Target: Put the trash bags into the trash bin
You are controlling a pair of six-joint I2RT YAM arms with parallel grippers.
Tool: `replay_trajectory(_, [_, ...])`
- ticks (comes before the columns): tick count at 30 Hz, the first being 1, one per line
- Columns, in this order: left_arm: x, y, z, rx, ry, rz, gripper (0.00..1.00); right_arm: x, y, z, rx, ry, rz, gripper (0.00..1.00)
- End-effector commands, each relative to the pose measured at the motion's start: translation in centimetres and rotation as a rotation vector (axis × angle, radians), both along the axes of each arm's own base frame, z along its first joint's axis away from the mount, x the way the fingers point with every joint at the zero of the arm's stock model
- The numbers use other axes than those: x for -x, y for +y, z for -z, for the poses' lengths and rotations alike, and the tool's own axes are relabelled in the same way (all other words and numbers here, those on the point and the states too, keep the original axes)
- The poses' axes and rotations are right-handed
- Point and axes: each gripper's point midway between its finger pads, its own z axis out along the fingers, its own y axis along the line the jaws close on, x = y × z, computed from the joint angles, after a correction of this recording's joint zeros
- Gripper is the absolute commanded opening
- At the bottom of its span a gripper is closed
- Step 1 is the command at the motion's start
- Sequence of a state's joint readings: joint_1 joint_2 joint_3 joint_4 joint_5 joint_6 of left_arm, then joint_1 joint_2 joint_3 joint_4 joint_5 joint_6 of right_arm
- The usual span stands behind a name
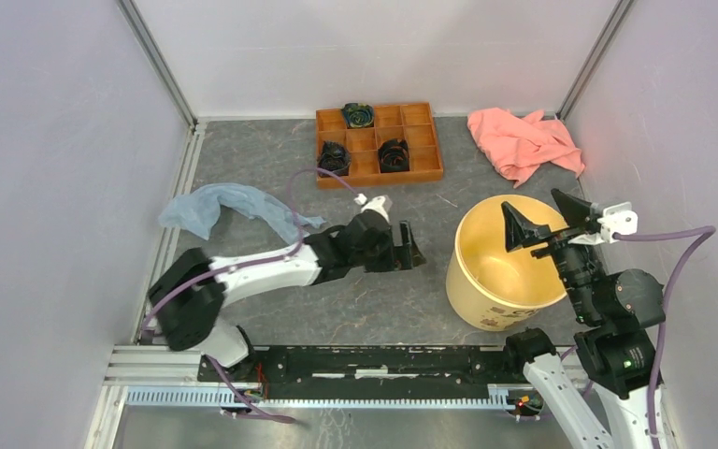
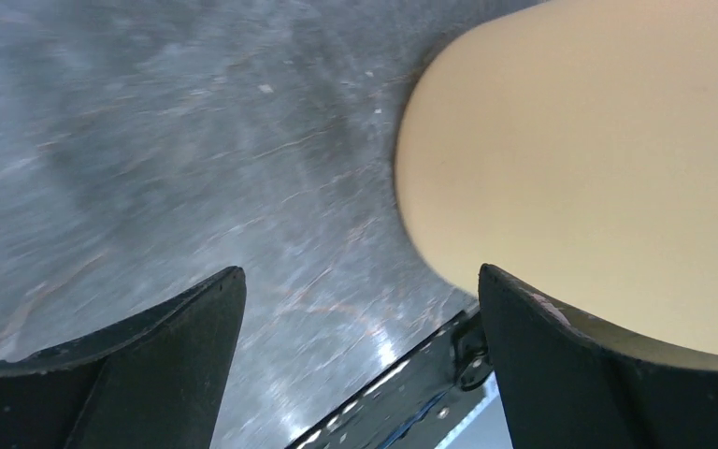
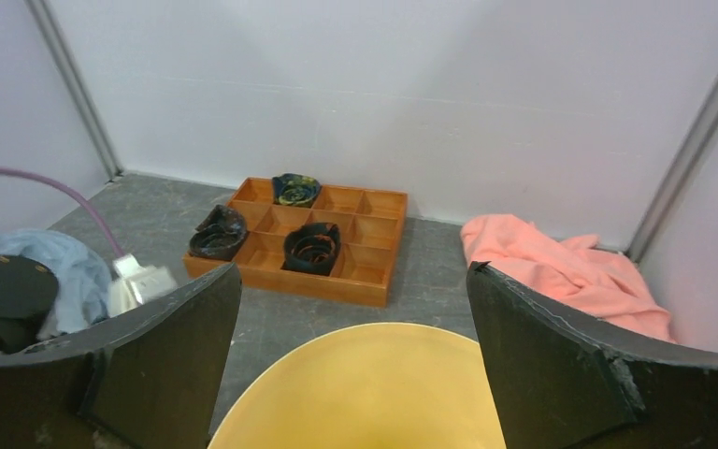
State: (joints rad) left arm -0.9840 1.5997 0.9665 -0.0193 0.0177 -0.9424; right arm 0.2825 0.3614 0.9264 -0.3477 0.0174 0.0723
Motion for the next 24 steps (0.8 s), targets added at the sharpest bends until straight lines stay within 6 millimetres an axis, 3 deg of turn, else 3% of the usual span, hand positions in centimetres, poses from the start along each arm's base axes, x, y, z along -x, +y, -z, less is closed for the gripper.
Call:
replay_trajectory(1, [-0.4, 7.4, -3.4, -0.157, -0.176, -0.106, 1.0, 0.2, 3.0, -0.4, -0.022, -0.054, -0.162, 0.98])
replay_trajectory(5, [0.3, 14.3, -7.3, -0.206, -0.28, -0.236, 1.0, 0.1, 7.3, 0.4, 0.055, -0.016, -0.393, 0.98])
replay_trajectory(8, [0.8, 18.8, -8.8, -0.243, -0.334, -0.334, 1.0, -0.5, 9.6, 0.8, 0.038, 0.033, -0.509, 0.98])
replay_trajectory(13, [0.1, 25.4, -7.3, -0.421, -0.295, -0.508, 1.0, -1.3, 13.0, 0.8, -0.037, 0.113, -0.698, 0.98])
replay_trajectory(15, [-1.3, 27.3, -6.1, -0.46, -0.238, -0.557, 1.0, -1.4, 14.5, 0.7, -0.049, 0.117, -0.754, 0.98])
replay_trajectory(19, [-4.7, 28.6, -3.5, -0.354, -0.123, -0.556, 1.0, -2.3, 18.3, 1.4, -0.005, 0.163, -0.775, 0.98])
replay_trajectory(24, [-7.9, 28.1, -2.8, -0.359, -0.133, -0.581, 0.98, -2.3, 24.0, 4.3, 0.098, 0.29, -0.809, 0.98])
